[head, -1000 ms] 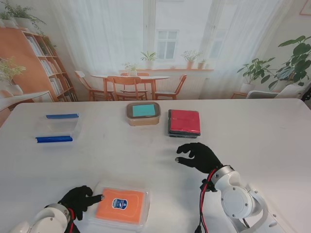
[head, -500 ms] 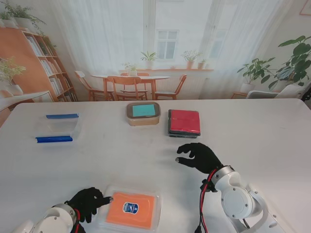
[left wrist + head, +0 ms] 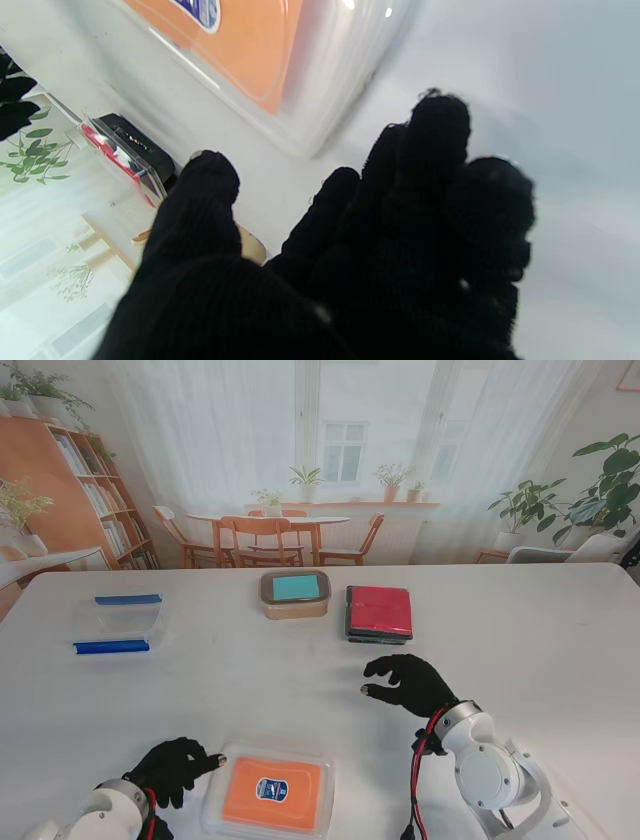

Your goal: Pair container bodies with their lids

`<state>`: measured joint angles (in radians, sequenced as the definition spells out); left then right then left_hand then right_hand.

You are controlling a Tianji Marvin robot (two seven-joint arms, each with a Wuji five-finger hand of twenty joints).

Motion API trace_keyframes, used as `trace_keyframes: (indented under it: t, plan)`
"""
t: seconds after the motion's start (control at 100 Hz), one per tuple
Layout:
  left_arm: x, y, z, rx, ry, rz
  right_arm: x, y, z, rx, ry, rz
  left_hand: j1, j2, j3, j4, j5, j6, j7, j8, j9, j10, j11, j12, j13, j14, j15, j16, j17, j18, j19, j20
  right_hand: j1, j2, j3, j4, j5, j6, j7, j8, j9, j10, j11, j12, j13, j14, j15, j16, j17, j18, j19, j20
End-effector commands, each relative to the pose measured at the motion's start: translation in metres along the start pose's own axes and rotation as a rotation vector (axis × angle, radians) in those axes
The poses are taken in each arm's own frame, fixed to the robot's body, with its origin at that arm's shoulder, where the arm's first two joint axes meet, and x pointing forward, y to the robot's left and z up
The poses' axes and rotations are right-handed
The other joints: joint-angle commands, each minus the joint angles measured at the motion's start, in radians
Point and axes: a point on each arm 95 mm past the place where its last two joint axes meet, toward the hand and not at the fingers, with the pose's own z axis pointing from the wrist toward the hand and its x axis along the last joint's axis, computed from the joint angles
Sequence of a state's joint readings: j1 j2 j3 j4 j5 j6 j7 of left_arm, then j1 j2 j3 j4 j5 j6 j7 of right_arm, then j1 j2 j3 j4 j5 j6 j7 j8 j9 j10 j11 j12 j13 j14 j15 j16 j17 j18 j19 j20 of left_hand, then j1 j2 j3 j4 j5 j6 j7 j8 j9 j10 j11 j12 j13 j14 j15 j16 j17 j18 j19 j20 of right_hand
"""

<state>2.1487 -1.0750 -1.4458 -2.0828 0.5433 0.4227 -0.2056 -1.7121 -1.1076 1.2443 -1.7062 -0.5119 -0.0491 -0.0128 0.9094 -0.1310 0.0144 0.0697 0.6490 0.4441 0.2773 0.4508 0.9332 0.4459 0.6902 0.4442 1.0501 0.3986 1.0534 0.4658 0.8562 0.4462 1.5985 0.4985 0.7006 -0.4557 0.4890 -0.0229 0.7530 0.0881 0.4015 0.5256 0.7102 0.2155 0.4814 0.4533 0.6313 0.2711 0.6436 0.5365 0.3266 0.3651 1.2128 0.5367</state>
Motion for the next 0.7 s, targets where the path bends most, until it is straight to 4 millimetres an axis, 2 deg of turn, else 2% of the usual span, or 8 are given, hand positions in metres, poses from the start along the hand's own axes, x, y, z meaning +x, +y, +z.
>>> trace_keyframes:
  t: [0.0,0.28,0.41,0.53,0.55,0.58,0.61,0.69]
  plan:
    - [-0.001,-0.003,0.000,0.021,0.002,-0.002,0.000,-0.001,0.002,0.018,0.002,0.004,-0.025,-0.012,-0.024,0.006,-0.034,-0.013,0.048,0.025,0.028,0.000,0.035,0.012,0.031,0.044,0.048,-0.011,0.042,-0.096,0.079,-0.014,0.011,0.019,-0.023,0.022,-0.030,-0.024,-0.012,0.013,-0.018,-0.017,0.000,-0.007,-0.015,-0.010,-0.012,0.002,-0.007,0.011,-0.004,0.011]
    - [-0.001,-0.038,0.007,0.224,0.047,0.026,0.000,0.004,0.007,0.024,0.014,0.003,-0.023,-0.007,-0.024,0.007,-0.065,-0.031,0.133,0.014,0.029,-0.015,0.031,0.014,0.025,0.049,0.061,-0.003,0.032,-0.097,0.101,-0.009,0.011,0.020,-0.024,0.022,-0.029,-0.026,-0.011,0.014,-0.017,-0.016,0.000,-0.007,-0.015,-0.010,-0.012,0.002,-0.006,0.012,-0.003,0.011]
    - [-0.003,-0.060,0.014,0.345,0.082,0.084,0.000,0.007,0.009,0.026,0.017,0.002,-0.021,-0.003,-0.023,0.008,-0.067,-0.056,0.145,0.008,0.024,-0.042,0.024,0.014,0.009,0.050,0.059,0.003,0.005,-0.099,0.106,0.000,0.010,0.020,-0.024,0.022,-0.030,-0.023,-0.011,0.014,-0.017,-0.016,0.001,-0.007,-0.015,-0.011,-0.011,0.002,-0.006,0.012,-0.003,0.011]
    - [-0.005,-0.082,0.022,0.431,0.125,0.146,0.000,0.007,0.011,0.027,0.015,0.001,-0.011,0.003,-0.022,0.009,-0.083,-0.094,0.143,-0.016,-0.012,-0.070,-0.007,0.027,-0.064,0.056,0.026,0.040,-0.097,-0.095,0.079,0.060,0.011,0.020,-0.023,0.022,-0.030,-0.023,-0.011,0.014,-0.018,-0.016,0.000,-0.007,-0.015,-0.010,-0.011,0.002,-0.005,0.012,-0.003,0.011]
    - [-0.006,-0.086,0.023,0.444,0.130,0.157,0.000,0.007,0.011,0.028,0.015,0.001,-0.010,0.004,-0.022,0.009,-0.086,-0.107,0.133,-0.023,-0.022,-0.080,-0.018,0.034,-0.081,0.052,0.011,0.057,-0.122,-0.097,0.059,0.096,0.010,0.021,-0.024,0.022,-0.030,-0.024,-0.012,0.014,-0.018,-0.017,0.001,-0.007,-0.015,-0.010,-0.011,0.002,-0.005,0.012,-0.003,0.011]
    - [-0.007,-0.091,0.026,0.466,0.141,0.177,0.000,0.007,0.012,0.029,0.013,0.001,-0.010,0.006,-0.022,0.009,-0.094,-0.123,0.125,-0.026,-0.043,-0.092,-0.029,0.035,-0.114,0.050,-0.006,0.060,-0.166,-0.097,0.040,0.109,0.010,0.020,-0.024,0.022,-0.030,-0.022,-0.011,0.014,-0.017,-0.016,0.001,-0.007,-0.014,-0.009,-0.011,0.002,-0.005,0.011,-0.003,0.011]
    - [-0.007,-0.096,0.028,0.490,0.152,0.196,0.000,0.007,0.012,0.029,0.012,0.001,-0.003,0.005,-0.022,0.008,-0.095,-0.137,0.117,-0.029,-0.064,-0.098,-0.042,0.044,-0.145,0.049,-0.031,0.083,-0.209,-0.094,0.007,0.161,0.011,0.020,-0.024,0.022,-0.030,-0.023,-0.011,0.014,-0.018,-0.016,0.001,-0.007,-0.015,-0.009,-0.011,0.002,-0.005,0.011,-0.003,0.011]
    - [-0.009,-0.109,0.035,0.550,0.171,0.229,-0.001,0.006,0.013,0.031,0.007,0.000,0.010,0.000,-0.019,0.011,-0.097,-0.170,0.110,-0.030,-0.106,-0.112,-0.071,0.038,-0.211,0.047,-0.073,0.084,-0.300,-0.085,-0.037,0.178,0.012,0.020,-0.023,0.022,-0.030,-0.023,-0.012,0.014,-0.018,-0.016,0.000,-0.007,-0.016,-0.009,-0.012,0.002,-0.005,0.011,-0.004,0.011]
